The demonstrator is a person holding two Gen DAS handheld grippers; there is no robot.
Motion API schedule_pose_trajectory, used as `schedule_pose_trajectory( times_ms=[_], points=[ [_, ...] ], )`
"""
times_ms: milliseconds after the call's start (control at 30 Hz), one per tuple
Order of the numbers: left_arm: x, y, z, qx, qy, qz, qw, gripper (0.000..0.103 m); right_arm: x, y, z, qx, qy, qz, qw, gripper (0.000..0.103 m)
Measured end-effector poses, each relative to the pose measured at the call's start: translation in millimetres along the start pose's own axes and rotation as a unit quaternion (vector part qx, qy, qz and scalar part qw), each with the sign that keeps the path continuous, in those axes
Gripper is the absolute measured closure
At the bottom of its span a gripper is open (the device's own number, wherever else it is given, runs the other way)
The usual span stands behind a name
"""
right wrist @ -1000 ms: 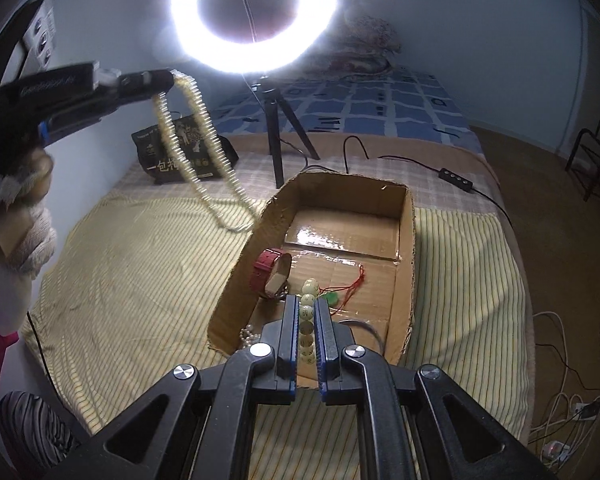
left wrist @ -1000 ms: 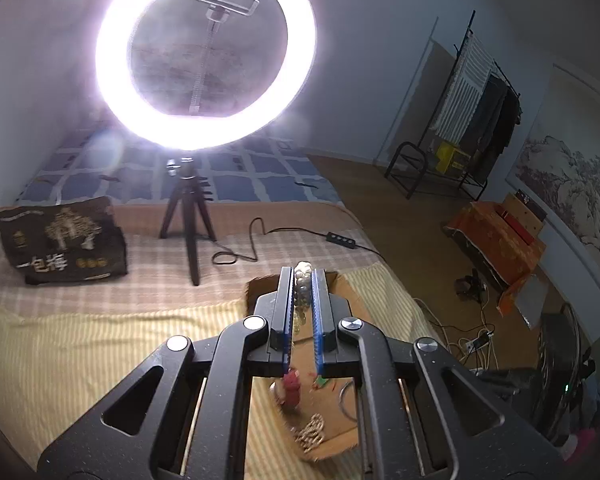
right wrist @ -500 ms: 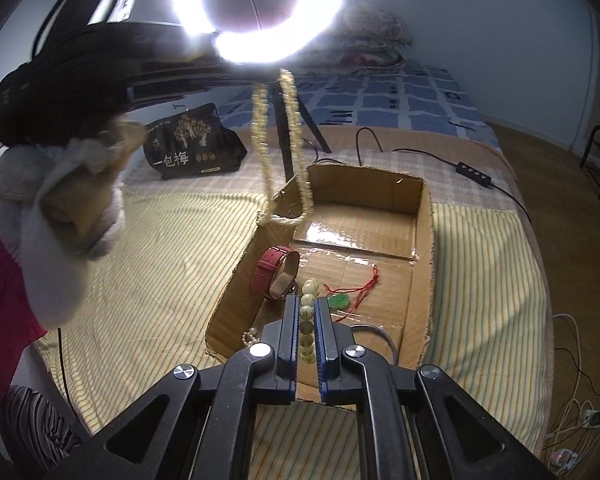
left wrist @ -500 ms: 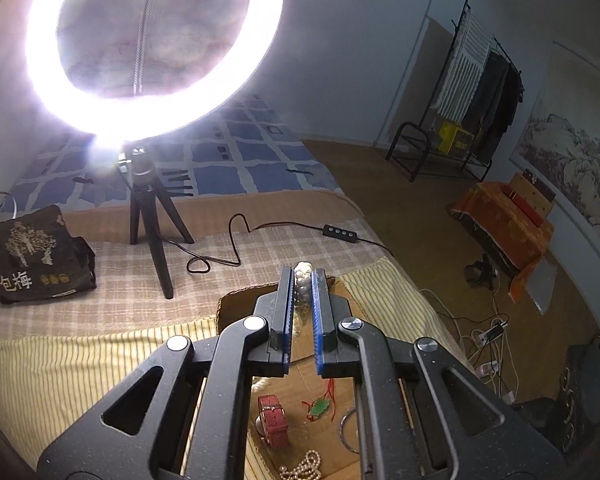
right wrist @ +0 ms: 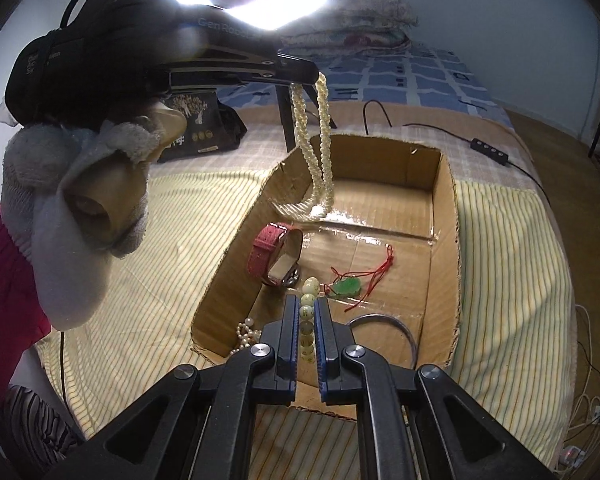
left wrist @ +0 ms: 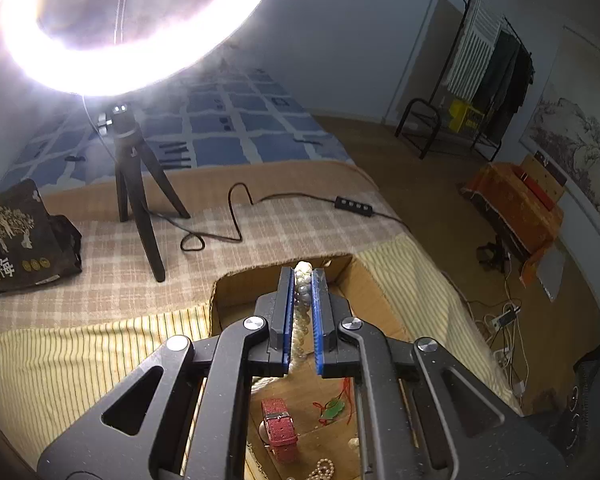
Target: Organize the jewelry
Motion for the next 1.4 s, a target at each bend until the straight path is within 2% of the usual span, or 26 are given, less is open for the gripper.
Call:
schedule_pose_trajectory(
  times_ms=[233,300,333,433,567,733,800,867,1133,1400],
  points=[
    [10.4,-2.3,10.0,0.011,-0.021,-0.004,0.9997,0.097,8.2,1.3,4.0,0.001,-0.007,-0.004,1.000,0.096],
    [10.8,-2.8,11.1,0.013,-0.021,-0.006,0.9997,0.097,10.4,1.4,4.9,0.002,-0.009,-0.005,1.000,0.087],
    [11.4,-3.0,12.0,0.013,-0.023,-0.006,0.9996,0.097,10.9,1.5,4.9,0.003,-0.009,-0.004,1.000,0.077],
    [12.9,-3.8,14.5,0.014,-0.028,-0.009,0.9995,0.097,12.3,0.2,5.6,-0.001,-0.009,0.001,1.000,0.073],
    [12.5,-4.9,18.2,0.015,-0.032,-0.012,0.9993,0.097,12.8,-0.6,6.8,-0.002,-0.010,0.012,1.000,0.055],
    [3.1,-5.6,19.7,0.014,-0.031,-0.013,0.9994,0.094,8.8,-1.5,5.0,0.004,-0.008,0.019,1.000,0.047],
    [-2.3,-6.1,18.8,0.014,-0.026,-0.013,0.9995,0.084,4.0,-3.0,3.2,0.004,-0.004,0.023,1.000,0.045],
    [-10.3,-5.0,17.9,0.016,-0.021,-0.014,0.9995,0.081,-1.5,-5.7,1.5,0.004,-0.001,0.025,1.000,0.044],
    [-47.8,0.2,16.4,0.027,-0.003,-0.018,0.9995,0.081,-28.2,-19.6,-3.9,-0.001,0.018,0.037,0.999,0.037],
    [-106.4,7.5,16.6,0.037,0.030,-0.024,0.9986,0.081,-61.7,-32.5,-6.1,0.000,0.039,0.046,0.998,0.033]
  ],
)
Point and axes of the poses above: each gripper's, at about its wrist camera, not at the fingertips, and x roughly the way its jaws point, y to its right, z to its underside, the point moved 7 cm from there along x, roughly the way its jaws point, and after that the axes turned 8 degrees about z, right-handed, at the moved point
